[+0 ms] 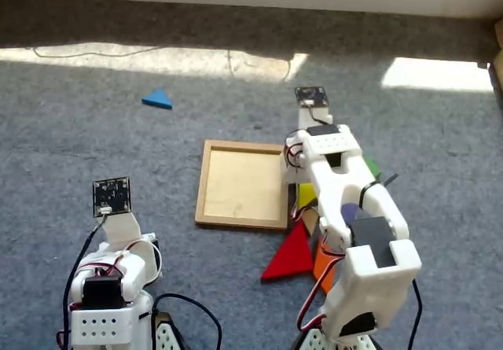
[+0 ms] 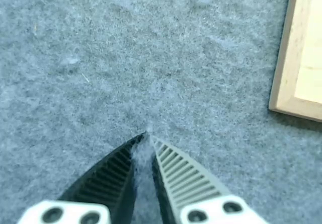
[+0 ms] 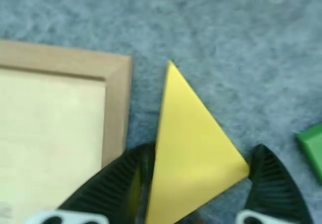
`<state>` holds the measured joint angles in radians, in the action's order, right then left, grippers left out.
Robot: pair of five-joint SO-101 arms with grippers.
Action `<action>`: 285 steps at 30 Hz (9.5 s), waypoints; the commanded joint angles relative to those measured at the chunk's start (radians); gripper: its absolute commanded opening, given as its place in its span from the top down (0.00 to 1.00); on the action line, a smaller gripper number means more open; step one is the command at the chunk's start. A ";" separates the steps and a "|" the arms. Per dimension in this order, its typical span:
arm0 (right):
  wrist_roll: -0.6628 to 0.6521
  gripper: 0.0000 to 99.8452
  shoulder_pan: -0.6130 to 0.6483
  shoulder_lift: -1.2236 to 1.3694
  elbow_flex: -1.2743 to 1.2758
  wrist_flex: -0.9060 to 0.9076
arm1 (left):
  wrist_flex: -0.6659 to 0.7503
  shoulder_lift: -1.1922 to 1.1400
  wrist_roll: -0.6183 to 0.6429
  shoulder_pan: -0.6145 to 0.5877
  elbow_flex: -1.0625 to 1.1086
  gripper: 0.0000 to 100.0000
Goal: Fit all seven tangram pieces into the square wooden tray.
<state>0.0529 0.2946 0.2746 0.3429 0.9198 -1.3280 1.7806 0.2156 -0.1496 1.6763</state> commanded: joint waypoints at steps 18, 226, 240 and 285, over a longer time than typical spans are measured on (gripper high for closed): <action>0.018 0.72 -0.024 -0.239 0.036 0.137 | -0.005 0.016 -0.008 0.015 0.019 1.00; -0.224 0.65 0.005 0.096 -0.188 0.194 | -0.005 0.016 -0.008 0.015 0.019 1.00; -0.229 0.69 -0.002 0.216 -0.259 0.271 | -0.005 0.016 -0.008 0.015 0.019 1.00; -0.256 0.59 0.010 -0.076 -0.150 0.306 | -0.005 0.016 -0.008 0.015 0.019 1.00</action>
<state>-0.2186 0.3161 0.1473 0.2110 1.2190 -1.3280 1.7806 0.2156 -0.1496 1.6763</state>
